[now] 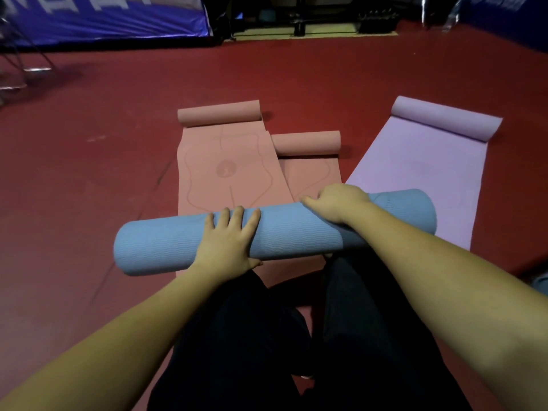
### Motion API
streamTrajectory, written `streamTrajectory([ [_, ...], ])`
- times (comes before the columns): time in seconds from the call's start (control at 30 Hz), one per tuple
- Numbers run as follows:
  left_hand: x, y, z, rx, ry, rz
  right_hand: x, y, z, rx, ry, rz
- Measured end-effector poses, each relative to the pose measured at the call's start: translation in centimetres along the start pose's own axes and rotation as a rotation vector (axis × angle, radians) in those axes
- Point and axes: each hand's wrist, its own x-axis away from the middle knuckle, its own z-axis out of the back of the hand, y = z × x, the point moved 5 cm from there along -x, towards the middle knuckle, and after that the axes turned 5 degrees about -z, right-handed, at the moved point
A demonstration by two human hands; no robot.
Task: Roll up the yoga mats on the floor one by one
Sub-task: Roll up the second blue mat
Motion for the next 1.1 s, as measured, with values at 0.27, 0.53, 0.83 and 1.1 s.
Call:
streamTrajectory([
  [0.27, 0.3, -0.4, 3.2, 0.032, 0.04, -0.073, 1.2, 0.7, 1.9, -0.021, -0.089, -0.009],
  [0.53, 1.7, 0.1, 4.6, 0.158, -0.12, -0.101, 2.1, 1.0, 1.3, -0.099, -0.274, -0.017],
  [0.83, -0.1, -1.1, 4.0, 0.258, -0.249, -0.107, 2.2, 0.6, 2.0, -0.045, 0.033, 0.083],
  [1.1, -3.5, -2.8, 3.0, 0.613, -0.487, -0.061, 4.7, 0.7, 0.3, 0.037, 0.298, 0.152],
])
